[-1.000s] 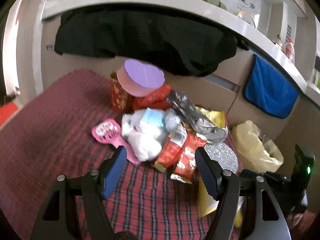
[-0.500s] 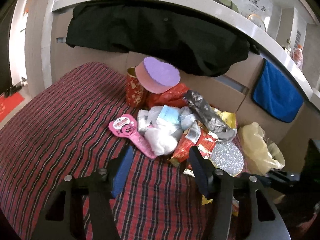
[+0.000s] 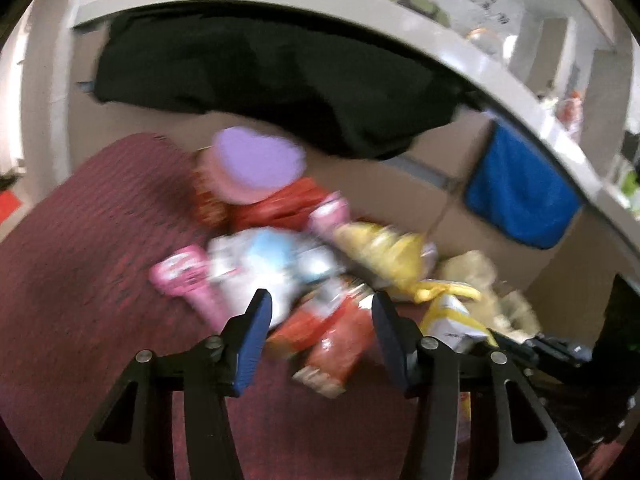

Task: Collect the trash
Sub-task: 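Grasp the pink wrapper with the left tool while the right tool holds the yellow bag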

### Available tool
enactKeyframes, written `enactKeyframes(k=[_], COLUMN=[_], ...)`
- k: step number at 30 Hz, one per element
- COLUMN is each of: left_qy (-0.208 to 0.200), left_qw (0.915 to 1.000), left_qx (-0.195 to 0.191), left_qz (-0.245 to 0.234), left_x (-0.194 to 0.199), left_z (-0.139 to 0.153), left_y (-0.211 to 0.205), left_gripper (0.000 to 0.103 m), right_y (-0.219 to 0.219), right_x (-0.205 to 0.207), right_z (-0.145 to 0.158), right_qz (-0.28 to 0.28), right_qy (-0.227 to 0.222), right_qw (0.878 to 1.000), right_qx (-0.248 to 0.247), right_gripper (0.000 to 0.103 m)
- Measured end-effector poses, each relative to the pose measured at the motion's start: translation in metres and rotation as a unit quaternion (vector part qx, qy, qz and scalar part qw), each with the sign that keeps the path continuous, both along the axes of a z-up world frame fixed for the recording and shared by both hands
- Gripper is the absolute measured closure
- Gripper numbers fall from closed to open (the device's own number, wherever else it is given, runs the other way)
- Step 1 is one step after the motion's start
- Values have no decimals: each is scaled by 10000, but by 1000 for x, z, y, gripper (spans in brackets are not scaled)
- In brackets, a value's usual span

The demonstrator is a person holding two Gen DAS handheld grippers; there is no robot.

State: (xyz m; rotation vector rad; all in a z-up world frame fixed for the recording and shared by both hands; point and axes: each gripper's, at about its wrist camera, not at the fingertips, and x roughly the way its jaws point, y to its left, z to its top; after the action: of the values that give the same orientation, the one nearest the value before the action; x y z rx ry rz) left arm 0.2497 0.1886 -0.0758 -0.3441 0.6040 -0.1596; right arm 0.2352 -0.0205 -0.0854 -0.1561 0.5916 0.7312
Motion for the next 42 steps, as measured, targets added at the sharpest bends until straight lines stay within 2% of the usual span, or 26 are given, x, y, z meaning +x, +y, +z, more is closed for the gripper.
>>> enactKeyframes(k=[4,6,10,15,22,28,29,30,32,33,36,42], left_qy=[-103,63,354,526,461,646,772,871,1012,969,775,163], left_qw=[9998,9992,9984,9980,9985,9973,9962,9954,9937,9942,9957,9968], left_qx=[-189,-325,-377,-339,-200,354,384,386,472,475,504,740], left_qz=[40,228,233,57,-214,28,66,41,5,-3,34,255], left_x=[28,45,61,61,56,85,96,103,112,112,98,48], left_z=[9,6,-9,-22,-20,-25,-29,-33,-39,-40,-36,-3], left_y=[-13,-13,-17,-26,-42,-60,-62,-62,-61,-58,-47,-21], left_gripper=[50,50,50,51,51,51,55,70,93,97,99,99], right_y=[-26,-37,-40,-30,-14,-10,-9,-10,-12,-12,-12,-7], right_x=[6,7,5,4,-7,-20,-22,-24,-28,-28,-33,-36], right_z=[7,3,-11,-33,-45,-42,-42,-42,-41,-41,-38,-26], right_qz=[-400,-499,-340,-26,278,364,366,368,343,342,315,309], right_qy=[34,160,350,692,864,877,872,858,839,843,801,643], right_qw=[9988,9977,9977,9969,9953,9951,9952,9954,9956,9956,9961,9972], right_qx=[281,431,465,366,337,273,245,233,218,215,187,208], right_gripper=[92,92,92,92,92,92,92,92,92,92,92,92])
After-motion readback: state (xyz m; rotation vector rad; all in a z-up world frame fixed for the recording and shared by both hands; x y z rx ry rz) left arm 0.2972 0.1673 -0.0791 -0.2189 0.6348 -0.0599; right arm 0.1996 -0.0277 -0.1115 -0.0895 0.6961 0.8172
